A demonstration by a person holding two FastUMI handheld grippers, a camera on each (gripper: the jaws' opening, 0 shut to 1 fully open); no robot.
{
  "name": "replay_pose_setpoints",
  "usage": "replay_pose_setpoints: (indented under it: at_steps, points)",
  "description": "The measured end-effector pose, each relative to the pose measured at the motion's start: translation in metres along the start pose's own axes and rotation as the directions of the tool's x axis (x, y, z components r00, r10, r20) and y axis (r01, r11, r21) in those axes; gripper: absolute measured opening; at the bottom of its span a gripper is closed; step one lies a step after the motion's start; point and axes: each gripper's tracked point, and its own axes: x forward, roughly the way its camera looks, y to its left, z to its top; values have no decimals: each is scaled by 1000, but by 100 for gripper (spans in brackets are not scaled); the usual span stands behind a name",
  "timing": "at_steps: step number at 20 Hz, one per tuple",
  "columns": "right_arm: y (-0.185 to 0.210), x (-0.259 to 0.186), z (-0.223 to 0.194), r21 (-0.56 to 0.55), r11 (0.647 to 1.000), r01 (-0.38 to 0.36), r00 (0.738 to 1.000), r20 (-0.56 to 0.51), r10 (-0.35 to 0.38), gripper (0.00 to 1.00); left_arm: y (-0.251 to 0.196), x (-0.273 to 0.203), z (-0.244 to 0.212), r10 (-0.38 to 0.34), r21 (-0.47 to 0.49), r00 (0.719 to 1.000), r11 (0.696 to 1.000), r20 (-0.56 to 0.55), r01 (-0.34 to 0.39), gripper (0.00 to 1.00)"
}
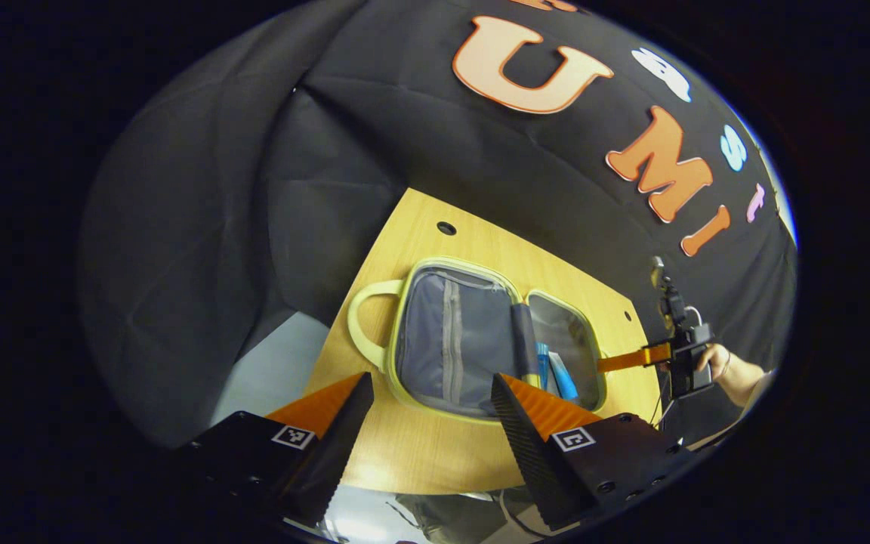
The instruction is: First open the suitcase, pack the skin care products into it, and then close the suitcase.
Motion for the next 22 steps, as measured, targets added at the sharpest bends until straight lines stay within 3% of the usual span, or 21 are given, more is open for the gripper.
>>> replay_pose_setpoints:
  at_steps: [2,4,7,11,16,17,18,19,20,21,22]
  points:
    - [8,-14,0,-21,999,-29,997,75,30,96,16,20,7,-31,-99,999,995,13,32,98]
    - [15,-36,-8,28,997,-75,988,140,71,96,43,60,15,-79,-258,996,962,50,90,98]
    - [20,-59,-1,179,972,-150,968,225,107,95,86,106,8,-64,-306,998,949,29,70,98]
    - [0,-73,-9,193,977,-86,964,265,33,95,97,149,0,-146,-438,989,889,1,132,98]
    - [-10,-82,-18,255,963,-83,959,282,8,95,99,174,4,-145,-469,989,873,8,132,95]
    - [-15,-84,-20,248,967,-63,958,286,-11,95,99,178,2,-138,-474,990,872,-2,120,90]
    - [-18,-86,-22,244,968,-51,957,291,-23,96,92,179,-1,-160,-487,987,864,-19,130,72]
    - [-21,-89,-21,245,969,-44,953,300,-33,95,87,182,-6,-160,-500,986,858,-46,116,71]
    - [-23,-92,-19,248,968,-45,950,310,-36,96,99,182,-10,-85,-486,993,873,-81,35,43]
    - [-25,-95,-16,257,965,-46,945,325,-42,96,100,182,-13,-55,-476,992,879,-112,-5,15]
    - [-28,-99,-13,263,964,-44,939,341,-50,96,94,203,-19,-30,-469,994,883,-105,-23,16]
